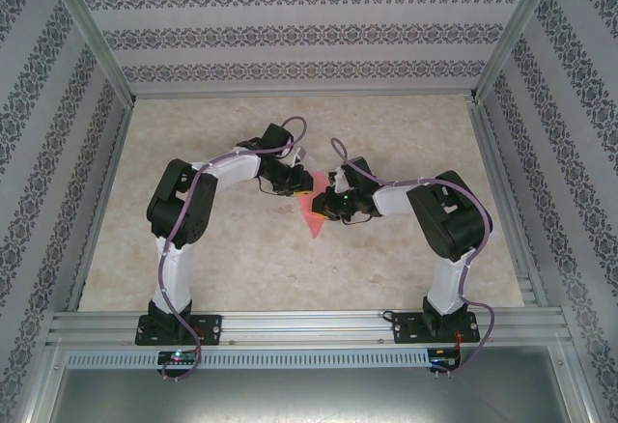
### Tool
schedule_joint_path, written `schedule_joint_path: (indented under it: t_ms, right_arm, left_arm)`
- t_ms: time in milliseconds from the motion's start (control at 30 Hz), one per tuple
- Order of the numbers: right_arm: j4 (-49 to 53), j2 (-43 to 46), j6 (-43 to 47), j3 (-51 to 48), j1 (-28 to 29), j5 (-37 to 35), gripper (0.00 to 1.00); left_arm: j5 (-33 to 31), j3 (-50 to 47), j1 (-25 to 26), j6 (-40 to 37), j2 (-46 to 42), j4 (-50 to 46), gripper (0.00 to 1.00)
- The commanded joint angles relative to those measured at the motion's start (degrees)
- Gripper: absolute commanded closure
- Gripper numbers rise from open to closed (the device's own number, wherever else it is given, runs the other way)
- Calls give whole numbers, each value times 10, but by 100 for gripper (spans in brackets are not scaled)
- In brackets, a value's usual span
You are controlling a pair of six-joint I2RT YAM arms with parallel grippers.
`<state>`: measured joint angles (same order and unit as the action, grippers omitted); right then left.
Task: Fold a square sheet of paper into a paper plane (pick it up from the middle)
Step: Third fold the triangle at the center of the table.
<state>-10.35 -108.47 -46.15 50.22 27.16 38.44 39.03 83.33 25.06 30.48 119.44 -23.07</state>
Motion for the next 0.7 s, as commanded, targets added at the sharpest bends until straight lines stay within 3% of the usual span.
schedule_joint_path:
  t_ms: [0,667]
  right_arm:
    - [36,1,11,-15,6,-2,84]
    - [51,44,-2,-34,5,-75,82]
  left_arm:
    - [11,12,-4,4,18,9,75]
    - [-18,-17,-4,-29,50,-16,76]
